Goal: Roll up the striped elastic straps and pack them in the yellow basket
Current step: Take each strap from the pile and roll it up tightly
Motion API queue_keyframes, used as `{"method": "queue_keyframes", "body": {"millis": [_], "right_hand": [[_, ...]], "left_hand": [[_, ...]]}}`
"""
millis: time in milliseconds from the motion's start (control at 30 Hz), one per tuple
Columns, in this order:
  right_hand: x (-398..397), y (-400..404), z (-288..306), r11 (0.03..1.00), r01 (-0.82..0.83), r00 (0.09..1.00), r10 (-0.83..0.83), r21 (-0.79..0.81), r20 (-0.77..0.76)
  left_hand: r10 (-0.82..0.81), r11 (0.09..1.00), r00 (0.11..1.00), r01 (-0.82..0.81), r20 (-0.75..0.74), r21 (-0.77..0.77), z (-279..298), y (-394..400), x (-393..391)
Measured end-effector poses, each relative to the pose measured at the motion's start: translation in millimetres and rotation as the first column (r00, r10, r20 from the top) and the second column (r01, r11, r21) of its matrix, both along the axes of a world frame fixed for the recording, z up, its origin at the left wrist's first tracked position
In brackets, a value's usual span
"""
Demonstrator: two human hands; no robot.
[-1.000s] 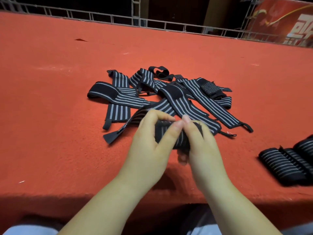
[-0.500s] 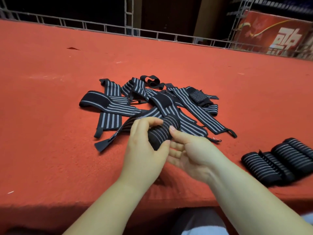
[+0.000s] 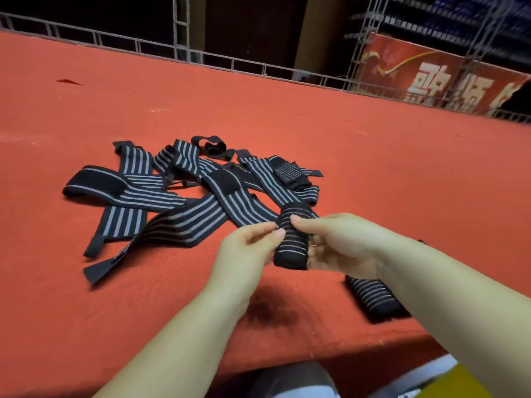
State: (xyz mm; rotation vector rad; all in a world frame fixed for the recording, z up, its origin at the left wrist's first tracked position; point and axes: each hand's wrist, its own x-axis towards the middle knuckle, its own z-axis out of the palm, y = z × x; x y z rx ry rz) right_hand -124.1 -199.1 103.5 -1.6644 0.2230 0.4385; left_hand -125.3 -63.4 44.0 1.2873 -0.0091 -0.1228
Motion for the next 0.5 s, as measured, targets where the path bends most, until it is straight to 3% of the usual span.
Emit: {"method": "queue_keyframes", "body": {"millis": [100, 500], "right_hand": [[5, -25, 2, 0.996, -0.025, 1.000, 0.025, -0.082, 0.008], [15, -127, 10, 0.870, 0.003, 0.998, -0.037, -0.493, -0.058]], "left_hand": [[-0.211, 0.975, 0.954, 0.191, -0.213, -0.114, 3, -21, 2], [-0.362, 0.932, 0.840, 0.309, -0.404, -0.191, -4, -123, 17]]}}
